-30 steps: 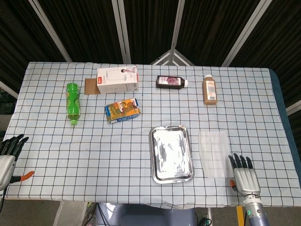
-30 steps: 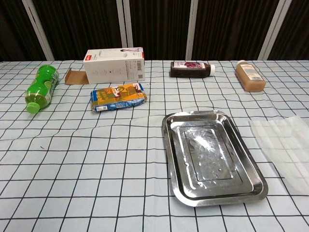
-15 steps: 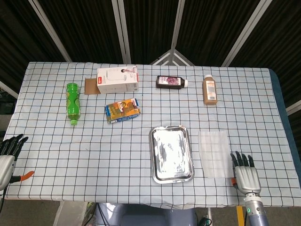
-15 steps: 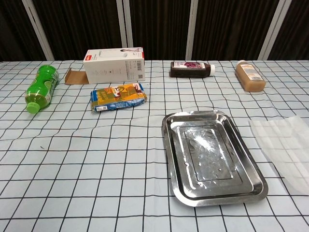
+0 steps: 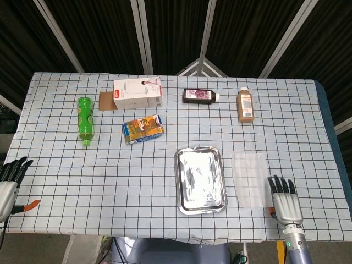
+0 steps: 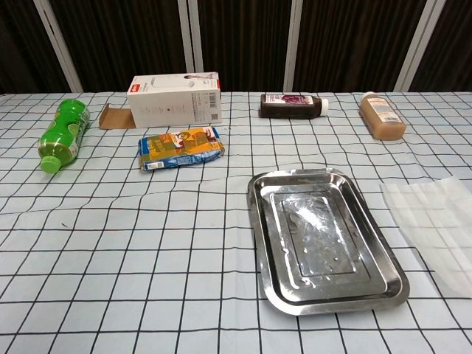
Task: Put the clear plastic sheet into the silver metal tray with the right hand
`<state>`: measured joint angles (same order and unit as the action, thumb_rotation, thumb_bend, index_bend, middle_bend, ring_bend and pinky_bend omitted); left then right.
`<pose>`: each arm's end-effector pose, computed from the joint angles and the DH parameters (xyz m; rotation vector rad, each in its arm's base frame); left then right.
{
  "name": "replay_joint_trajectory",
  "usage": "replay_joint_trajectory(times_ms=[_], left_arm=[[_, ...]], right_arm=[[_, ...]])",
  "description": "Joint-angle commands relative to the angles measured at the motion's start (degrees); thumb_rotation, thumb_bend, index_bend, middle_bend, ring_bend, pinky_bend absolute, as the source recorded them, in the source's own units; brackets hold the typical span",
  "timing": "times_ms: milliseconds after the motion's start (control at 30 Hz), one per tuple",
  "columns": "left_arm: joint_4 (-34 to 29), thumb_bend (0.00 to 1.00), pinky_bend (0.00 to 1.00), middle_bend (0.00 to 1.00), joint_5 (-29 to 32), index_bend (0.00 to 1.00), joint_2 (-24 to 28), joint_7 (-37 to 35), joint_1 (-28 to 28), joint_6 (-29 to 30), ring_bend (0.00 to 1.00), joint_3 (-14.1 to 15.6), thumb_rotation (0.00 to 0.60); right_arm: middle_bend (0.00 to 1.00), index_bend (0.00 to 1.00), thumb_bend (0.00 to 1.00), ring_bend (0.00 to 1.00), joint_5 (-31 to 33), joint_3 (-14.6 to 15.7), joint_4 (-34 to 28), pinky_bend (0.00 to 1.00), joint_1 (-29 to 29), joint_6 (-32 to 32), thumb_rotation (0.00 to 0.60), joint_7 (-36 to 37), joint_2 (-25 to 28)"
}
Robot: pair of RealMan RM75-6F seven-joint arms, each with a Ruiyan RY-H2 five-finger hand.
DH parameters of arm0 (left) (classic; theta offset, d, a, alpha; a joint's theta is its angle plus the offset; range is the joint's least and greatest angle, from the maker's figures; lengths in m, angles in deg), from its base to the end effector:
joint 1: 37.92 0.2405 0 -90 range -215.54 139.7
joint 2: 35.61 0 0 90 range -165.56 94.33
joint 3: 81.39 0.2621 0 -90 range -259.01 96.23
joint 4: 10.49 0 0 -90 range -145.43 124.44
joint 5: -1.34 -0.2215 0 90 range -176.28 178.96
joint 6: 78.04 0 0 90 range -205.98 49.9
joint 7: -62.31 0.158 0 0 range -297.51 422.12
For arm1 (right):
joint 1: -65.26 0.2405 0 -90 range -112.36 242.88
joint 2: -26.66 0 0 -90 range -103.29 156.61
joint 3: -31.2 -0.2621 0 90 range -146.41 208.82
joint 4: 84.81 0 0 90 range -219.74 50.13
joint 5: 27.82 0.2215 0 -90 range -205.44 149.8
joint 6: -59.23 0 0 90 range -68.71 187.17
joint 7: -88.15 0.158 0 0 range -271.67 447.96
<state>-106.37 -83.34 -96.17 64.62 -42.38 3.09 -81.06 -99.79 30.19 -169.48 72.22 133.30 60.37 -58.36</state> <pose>-0.3272 0.1800 0.1490 -1.4431 -0.9767 -0.7796 -0.3339 -0.1909 0.0137 1.5098 -0.9790 0.4920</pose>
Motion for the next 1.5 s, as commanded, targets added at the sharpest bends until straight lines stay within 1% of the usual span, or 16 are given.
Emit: replay_joint_trajectory(times_ms=[33, 133, 200, 300, 433, 600, 867, 1100, 1233, 1367, 1500], left_arm=[[0.0, 0.0, 0.0, 0.0, 0.04, 0.0, -0.01, 0.01, 0.03, 0.04, 0.0, -0.01, 0.6], [-0.02, 0.0, 0.0, 0.0, 0.18, 0.0, -0.01, -0.09, 0.06, 0.07, 0.0, -0.07, 0.6], [-0.04, 0.0, 0.0, 0.0, 0.33, 0.0, 0.02, -0.17, 0.04, -0.02, 0.0, -0.11, 0.6], [-0.04, 0.0, 0.0, 0.0, 0.46, 0.0, 0.01, -0.18, 0.0, -0.14, 0.0, -0.15, 0.6], [-0.05, 0.0, 0.0, 0.0, 0.58, 0.0, -0.01, -0.16, -0.06, -0.27, 0.0, -0.18, 0.6], [-0.09, 0.0, 0.0, 0.0, 0.72, 0.0, 0.02, -0.25, -0.06, -0.34, 0.0, -0.22, 0.6], [-0.2, 0.0, 0.0, 0.0, 0.84, 0.0, 0.14, -0.58, -0.08, -0.43, 0.0, -0.25, 0.6], [-0.15, 0.0, 0.0, 0.0, 0.8, 0.0, 0.11, -0.61, -0.09, -0.37, 0.0, -0.28, 0.6], [-0.13, 0.0, 0.0, 0.0, 0.82, 0.0, 0.1, -0.67, -0.09, -0.36, 0.0, -0.31, 0.6], [-0.1, 0.0, 0.0, 0.0, 0.58, 0.0, 0.09, -0.6, -0.1, -0.29, 0.0, -0.25, 0.6], [-0.15, 0.0, 0.0, 0.0, 0.35, 0.0, 0.13, -0.47, -0.04, -0.1, 0.0, -0.16, 0.6]], right_arm=[[0.02, 0.18, 0.4, 0.0, -1.77, 0.12, 1.03, 0.0, 0.04, 0.76, 0.6, 2.19, -0.47], [0.07, 0.29, 0.4, 0.0, -3.14, 0.21, 2.31, 0.0, 0.11, 1.19, 0.6, 3.99, -1.12], [0.11, 0.39, 0.4, 0.01, -4.0, 0.24, 3.01, 0.0, 0.13, 1.5, 0.6, 5.24, -1.6], [0.14, 0.48, 0.42, 0.02, -5.26, 0.28, 4.06, 0.0, 0.11, 2.14, 0.6, 6.94, -2.25], [0.17, 0.55, 0.45, 0.02, -6.21, 0.3, 5.07, 0.0, 0.08, 2.52, 0.6, 8.31, -2.75], [0.18, 0.61, 0.5, 0.02, -6.97, 0.34, 5.24, 0.0, 0.01, 2.89, 0.6, 9.11, -2.89], [0.19, 0.63, 0.51, 0.02, -9.14, 0.01, 2.94, 0.0, -0.1, 4.81, 0.6, 10.96, -2.23], [0.2, 0.63, 0.51, 0.02, -12.4, -1.4, -0.49, 0.0, 0.38, 8.11, 0.6, 12.88, -0.92], [0.2, 0.63, 0.51, 0.02, -16.73, -2.29, -3.56, 0.0, 0.92, 11.65, 0.6, 15.54, 0.33], [0.21, 0.63, 0.51, 0.02, -22.63, -1.6, -6.35, 0.0, 1.24, 15.0, 0.6, 17.49, 1.71], [0.22, 0.63, 0.51, 0.02, -26.62, -0.53, -8.89, 0.0, 1.99, 15.33, 0.6, 16.04, 1.36]])
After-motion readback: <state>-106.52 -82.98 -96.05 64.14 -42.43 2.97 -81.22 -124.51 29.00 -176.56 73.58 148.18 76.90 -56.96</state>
